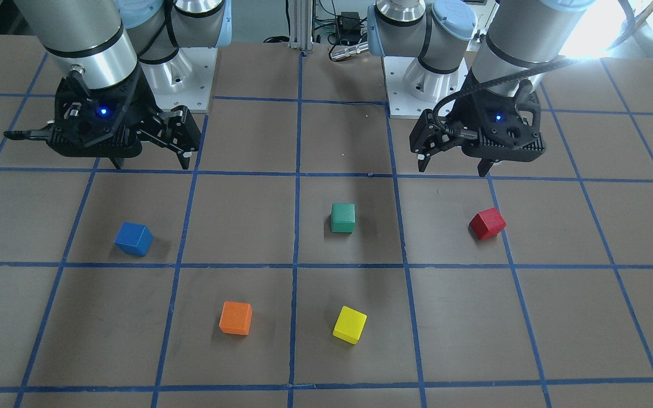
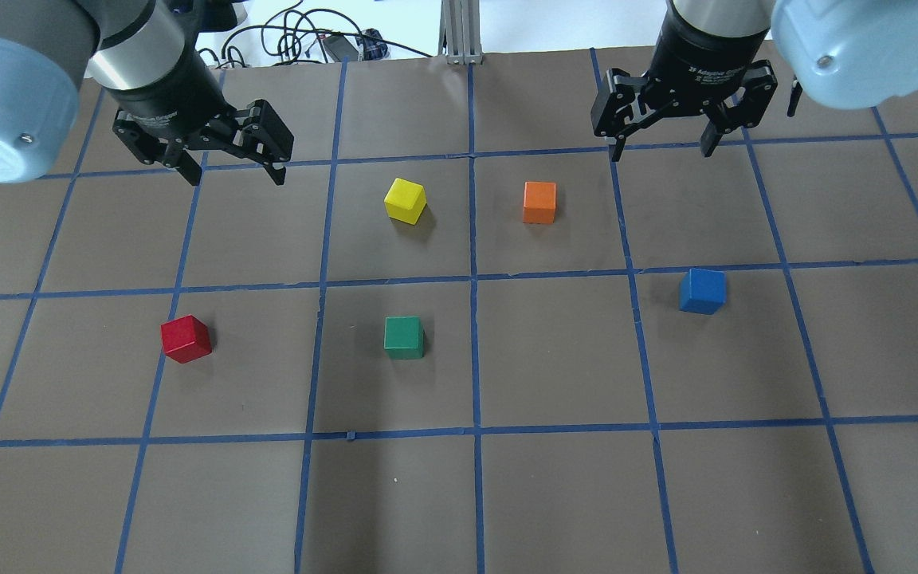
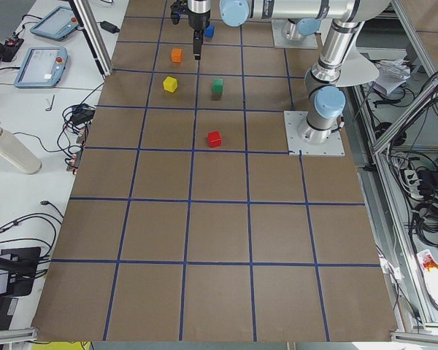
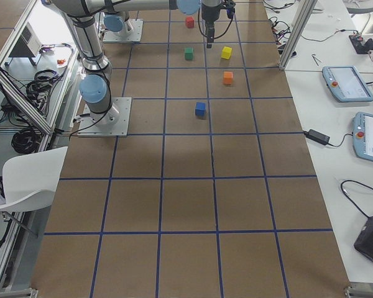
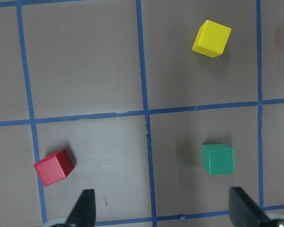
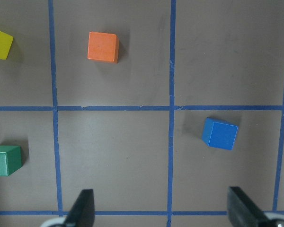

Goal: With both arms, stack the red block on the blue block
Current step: 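Move the left gripper down toward the red cube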

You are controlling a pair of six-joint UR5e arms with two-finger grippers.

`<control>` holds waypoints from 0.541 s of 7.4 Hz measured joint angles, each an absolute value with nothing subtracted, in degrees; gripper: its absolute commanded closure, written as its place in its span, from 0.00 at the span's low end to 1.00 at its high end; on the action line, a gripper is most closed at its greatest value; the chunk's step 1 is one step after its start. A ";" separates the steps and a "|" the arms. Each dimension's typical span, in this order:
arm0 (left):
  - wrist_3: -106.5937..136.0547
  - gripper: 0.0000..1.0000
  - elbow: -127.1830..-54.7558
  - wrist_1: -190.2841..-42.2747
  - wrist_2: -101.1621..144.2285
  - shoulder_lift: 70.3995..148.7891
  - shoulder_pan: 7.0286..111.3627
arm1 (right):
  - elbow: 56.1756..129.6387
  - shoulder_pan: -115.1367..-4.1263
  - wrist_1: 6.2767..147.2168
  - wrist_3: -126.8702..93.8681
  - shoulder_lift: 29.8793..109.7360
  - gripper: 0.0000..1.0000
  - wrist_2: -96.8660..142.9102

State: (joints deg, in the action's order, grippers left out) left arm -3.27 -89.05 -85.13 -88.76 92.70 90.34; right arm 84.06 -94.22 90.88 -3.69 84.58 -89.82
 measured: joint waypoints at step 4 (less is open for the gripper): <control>-8.87 0.00 -97.06 -83.25 -89.70 90.98 83.63 | 84.08 -94.22 90.95 -3.69 84.55 0.00 -91.62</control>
